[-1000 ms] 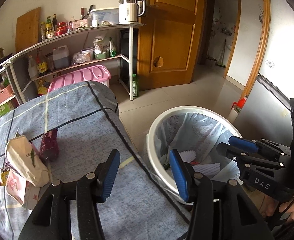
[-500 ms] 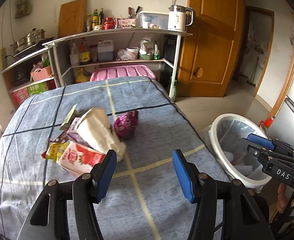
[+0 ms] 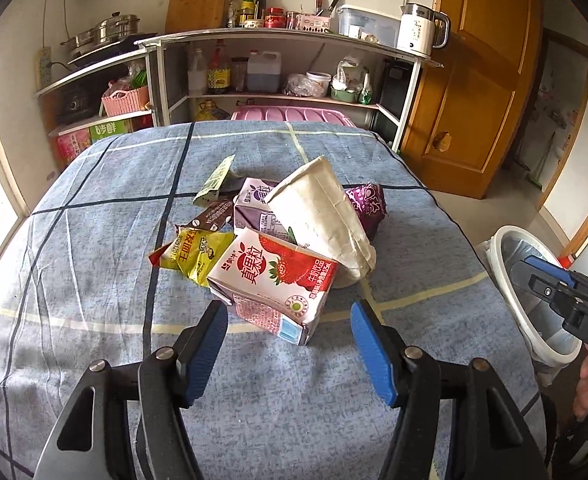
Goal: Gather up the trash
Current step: 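Move both open tools back over the items on the table, then grasp the beige paper cup with the right tool while the left tool grasps the pink strawberry milk carton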
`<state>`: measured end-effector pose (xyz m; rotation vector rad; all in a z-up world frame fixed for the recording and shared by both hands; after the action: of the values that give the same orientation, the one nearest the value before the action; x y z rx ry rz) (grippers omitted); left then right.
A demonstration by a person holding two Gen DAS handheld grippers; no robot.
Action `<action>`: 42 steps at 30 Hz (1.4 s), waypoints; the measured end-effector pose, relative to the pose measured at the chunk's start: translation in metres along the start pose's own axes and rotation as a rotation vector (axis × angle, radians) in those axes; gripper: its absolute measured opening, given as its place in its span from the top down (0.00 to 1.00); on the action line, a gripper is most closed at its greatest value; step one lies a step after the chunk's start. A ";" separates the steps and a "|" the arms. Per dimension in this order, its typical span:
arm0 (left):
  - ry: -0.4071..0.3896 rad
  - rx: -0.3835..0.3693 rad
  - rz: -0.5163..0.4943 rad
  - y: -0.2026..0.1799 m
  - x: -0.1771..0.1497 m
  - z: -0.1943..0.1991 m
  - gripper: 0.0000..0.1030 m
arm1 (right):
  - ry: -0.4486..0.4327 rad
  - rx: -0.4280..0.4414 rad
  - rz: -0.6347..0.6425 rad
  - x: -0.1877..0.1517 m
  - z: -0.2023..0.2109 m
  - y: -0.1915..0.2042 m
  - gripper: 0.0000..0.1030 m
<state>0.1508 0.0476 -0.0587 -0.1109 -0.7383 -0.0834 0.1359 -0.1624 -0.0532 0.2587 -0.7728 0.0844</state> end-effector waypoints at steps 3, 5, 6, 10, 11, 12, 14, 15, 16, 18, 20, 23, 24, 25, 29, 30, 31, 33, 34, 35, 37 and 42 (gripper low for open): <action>0.024 0.001 -0.016 -0.002 0.000 -0.013 0.35 | 0.002 0.013 0.012 0.005 -0.005 0.009 0.55; 0.040 0.008 -0.019 0.000 0.000 -0.022 0.35 | 0.007 0.018 0.015 0.008 -0.008 0.014 0.55; 0.049 0.013 -0.016 0.003 -0.001 -0.024 0.35 | 0.008 0.025 0.017 0.010 -0.010 0.016 0.55; 0.059 0.049 0.000 0.021 -0.004 -0.027 0.35 | 0.017 0.043 0.024 0.014 -0.017 0.026 0.55; 0.058 0.050 0.010 0.027 -0.005 -0.027 0.35 | 0.020 0.048 0.026 0.015 -0.019 0.028 0.55; 0.060 0.059 0.023 0.034 -0.006 -0.026 0.35 | 0.026 0.052 0.029 0.015 -0.022 0.031 0.55; 0.060 0.089 0.042 0.047 -0.008 -0.024 0.35 | 0.040 0.061 0.041 0.015 -0.027 0.037 0.55; 0.060 0.094 0.056 0.054 -0.009 -0.022 0.35 | 0.047 0.067 0.048 0.015 -0.030 0.040 0.55; 0.058 0.098 0.066 0.061 -0.010 -0.020 0.35 | 0.053 0.071 0.056 0.014 -0.033 0.044 0.55; 0.052 0.122 0.081 0.072 -0.011 -0.016 0.35 | 0.063 0.080 0.073 0.014 -0.038 0.052 0.55; 0.049 0.140 0.093 0.082 -0.012 -0.013 0.35 | 0.071 0.093 0.088 0.013 -0.044 0.059 0.55; 0.050 0.164 0.117 0.095 -0.014 -0.010 0.35 | 0.084 0.107 0.105 0.013 -0.052 0.070 0.55; 0.050 0.167 0.123 0.099 -0.014 -0.009 0.35 | 0.088 0.113 0.109 0.013 -0.055 0.074 0.55; 0.048 0.170 0.129 0.101 -0.015 -0.007 0.35 | 0.091 0.118 0.114 0.013 -0.057 0.077 0.55; 0.018 0.167 0.156 0.106 -0.014 0.004 0.35 | 0.094 0.139 0.138 0.015 -0.064 0.088 0.55; 0.002 0.154 0.168 0.106 -0.012 0.008 0.35 | 0.091 0.147 0.147 0.016 -0.066 0.092 0.53; -0.013 0.131 0.174 0.104 -0.009 0.009 0.34 | 0.089 0.152 0.153 0.016 -0.068 0.095 0.47; -0.018 0.091 0.179 0.099 -0.004 0.008 0.33 | 0.090 0.162 0.163 0.017 -0.072 0.098 0.41; -0.017 0.082 0.175 0.097 -0.002 0.006 0.32 | 0.090 0.169 0.167 0.018 -0.074 0.099 0.41; -0.014 0.074 0.170 0.094 0.000 0.004 0.32 | 0.093 0.170 0.171 0.019 -0.078 0.101 0.41; -0.015 0.061 0.165 0.090 0.003 0.001 0.32 | 0.104 0.162 0.180 0.020 -0.085 0.102 0.41; -0.011 0.043 0.155 0.083 0.012 -0.007 0.32 | 0.122 0.171 0.223 0.021 -0.098 0.110 0.41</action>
<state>0.1738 0.1282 -0.0622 -0.1279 -0.7397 0.0811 0.1992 -0.0308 -0.0838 0.3256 -0.6716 0.3748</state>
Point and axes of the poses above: each gripper's, at about its wrist camera, not at the fingertips, and z roughly against the way its jaws point, y to its left, x to its top, the point moved 3 cm from there along -z, roughly the way its jaws point, and after that the axes turned 2 degrees about -z, right-handed, at the moved point
